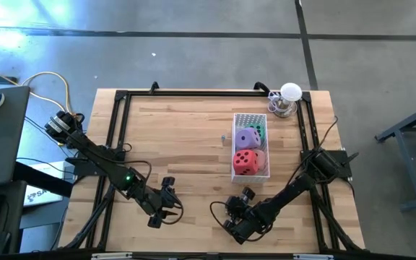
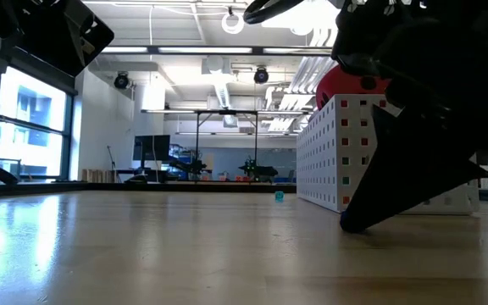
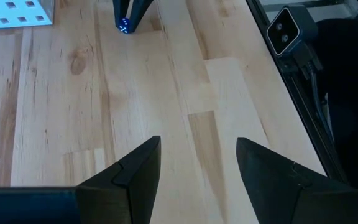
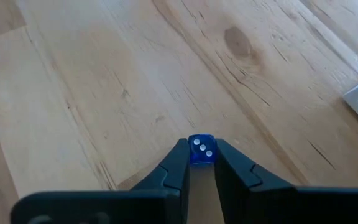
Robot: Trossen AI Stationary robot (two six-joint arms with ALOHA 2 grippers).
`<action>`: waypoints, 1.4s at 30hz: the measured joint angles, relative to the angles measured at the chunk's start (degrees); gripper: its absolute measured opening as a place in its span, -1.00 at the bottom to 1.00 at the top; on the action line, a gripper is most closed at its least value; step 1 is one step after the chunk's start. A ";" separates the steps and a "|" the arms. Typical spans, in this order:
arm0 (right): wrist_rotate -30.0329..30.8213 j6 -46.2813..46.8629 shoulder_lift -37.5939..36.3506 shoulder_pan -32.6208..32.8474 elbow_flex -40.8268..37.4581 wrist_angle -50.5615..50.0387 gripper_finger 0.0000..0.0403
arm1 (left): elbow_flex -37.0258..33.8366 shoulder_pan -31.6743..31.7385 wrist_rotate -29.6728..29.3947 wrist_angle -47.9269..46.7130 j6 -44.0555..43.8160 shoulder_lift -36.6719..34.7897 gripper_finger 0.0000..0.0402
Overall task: Pick & Place Dice
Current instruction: Put the blue die into the white bin
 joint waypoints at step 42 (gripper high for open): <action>18.47 46.51 -17.91 10.49 -0.07 -52.45 -0.81 | 0.02 2.34 0.31 8.53 1.40 0.00 0.01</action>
